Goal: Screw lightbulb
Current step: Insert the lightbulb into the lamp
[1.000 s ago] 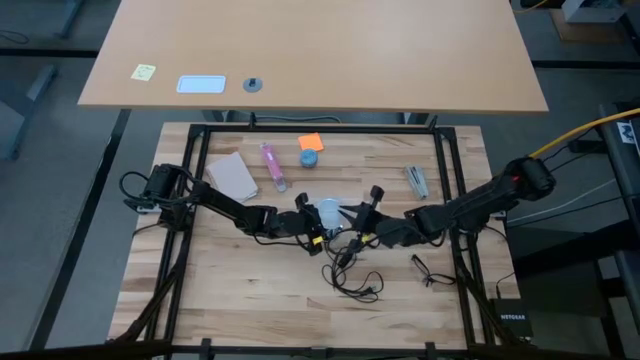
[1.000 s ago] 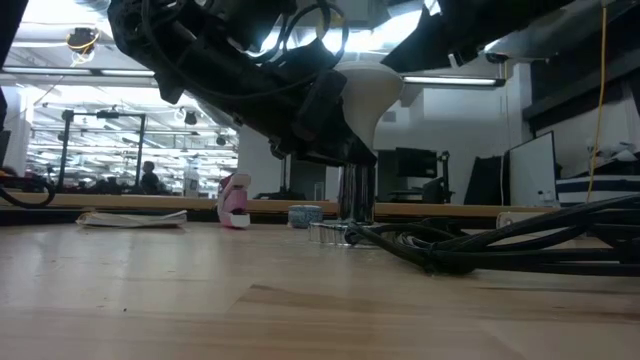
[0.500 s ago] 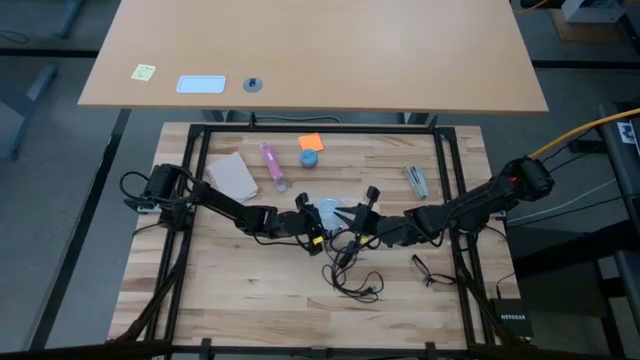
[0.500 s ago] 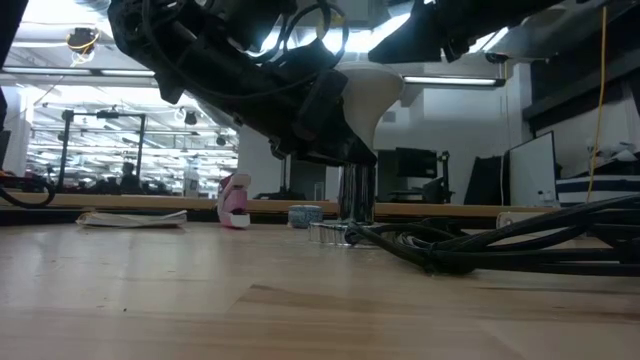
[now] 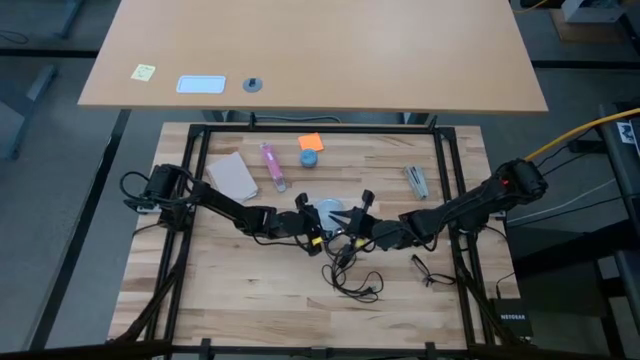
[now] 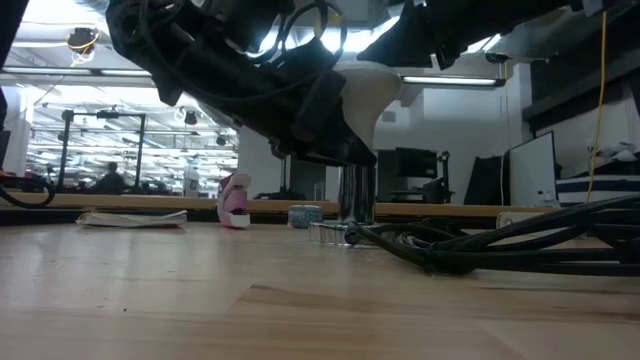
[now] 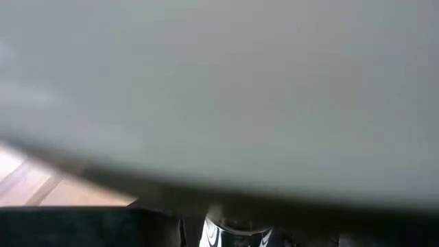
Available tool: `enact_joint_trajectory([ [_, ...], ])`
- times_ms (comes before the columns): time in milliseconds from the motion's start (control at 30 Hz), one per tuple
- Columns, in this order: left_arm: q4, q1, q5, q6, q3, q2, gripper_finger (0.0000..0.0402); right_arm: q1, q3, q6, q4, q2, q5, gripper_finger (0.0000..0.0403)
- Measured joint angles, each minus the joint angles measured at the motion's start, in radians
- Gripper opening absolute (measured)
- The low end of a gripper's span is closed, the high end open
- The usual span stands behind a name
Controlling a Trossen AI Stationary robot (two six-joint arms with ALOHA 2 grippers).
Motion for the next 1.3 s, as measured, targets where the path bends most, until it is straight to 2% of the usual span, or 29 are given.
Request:
enact_joint_trajectory([
  [267,-0.021,0.000,0.020,0.008,-0.003,-0.066,0.0165,0.000,0.000,-0.007,-0.002,0.002,-0.017,0.0050],
  [600,-0.122,-0.003,0.021,-0.078,0.001,-0.100,0.0228,0.000,-0.002,-0.011,-0.001,0.003,-0.016,0.0050],
  [733,-0.183,-0.010,0.021,-0.149,0.001,-0.114,0.0238,0.000,-0.003,-0.011,-0.001,0.003,-0.016,0.0050],
  [1033,-0.496,-0.030,0.021,-0.252,0.002,-0.265,0.0239,0.000,-0.004,-0.014,0.013,0.004,-0.016,0.0050],
  [1167,-0.638,-0.064,0.032,-0.241,0.002,-0.364,0.0239,0.000,-0.004,-0.014,0.018,0.004,-0.016,0.0050],
  [1233,-0.681,-0.085,0.009,-0.249,0.002,-0.413,0.0239,0.000,-0.004,-0.014,0.018,0.004,-0.016,0.0050],
  [1300,-0.688,-0.113,-0.057,-0.255,-0.002,-0.454,0.0239,0.000,-0.004,-0.014,0.018,0.004,-0.016,0.0050],
])
